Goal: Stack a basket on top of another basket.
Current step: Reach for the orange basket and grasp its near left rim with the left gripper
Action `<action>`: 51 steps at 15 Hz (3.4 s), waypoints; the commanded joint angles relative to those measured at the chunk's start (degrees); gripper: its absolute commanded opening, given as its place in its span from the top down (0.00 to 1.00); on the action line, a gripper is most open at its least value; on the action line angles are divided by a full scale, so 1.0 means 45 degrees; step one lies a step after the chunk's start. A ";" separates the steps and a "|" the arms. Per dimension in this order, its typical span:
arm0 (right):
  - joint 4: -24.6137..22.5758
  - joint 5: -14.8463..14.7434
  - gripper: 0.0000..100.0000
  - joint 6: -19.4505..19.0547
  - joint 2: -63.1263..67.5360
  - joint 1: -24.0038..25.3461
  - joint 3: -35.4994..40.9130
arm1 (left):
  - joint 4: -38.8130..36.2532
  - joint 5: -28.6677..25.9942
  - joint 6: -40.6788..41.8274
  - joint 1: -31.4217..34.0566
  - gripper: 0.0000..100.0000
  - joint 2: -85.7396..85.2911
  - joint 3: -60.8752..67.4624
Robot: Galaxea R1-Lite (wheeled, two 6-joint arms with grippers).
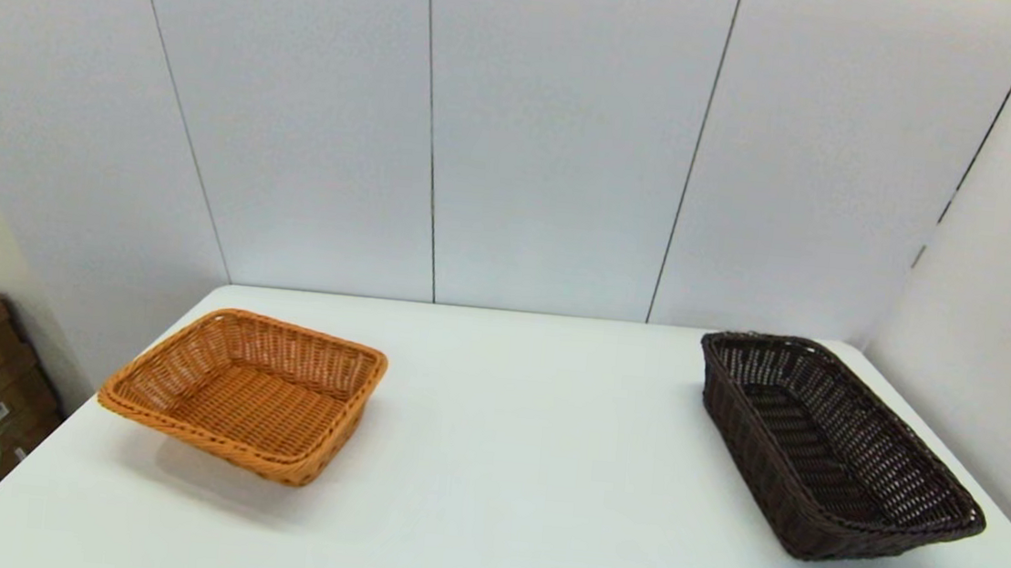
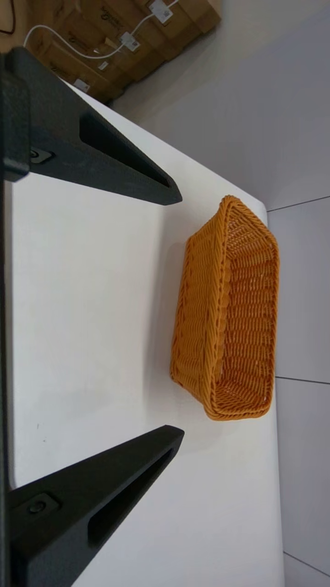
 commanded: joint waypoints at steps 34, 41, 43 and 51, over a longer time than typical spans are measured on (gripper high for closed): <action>0.0215 -0.0036 0.00 -0.0064 0.0020 0.0002 -0.0058 | 1.1204 -0.3818 0.2179 0.6039 0.00 2.2674 -2.0191; 0.0215 -0.0036 0.00 -0.0064 0.0020 0.0002 -0.0058 | 1.3411 -0.3936 0.3643 0.6488 0.00 2.6502 -2.4409; 0.0195 -0.0036 0.00 -0.0045 0.0020 0.0002 -0.0058 | 1.3098 -0.3975 0.4093 0.6352 0.00 2.7166 -2.4878; 0.0195 -0.0036 0.00 -0.0045 0.0020 0.0002 -0.0058 | 1.1653 -0.3740 0.4542 0.4769 0.00 2.8885 -2.4878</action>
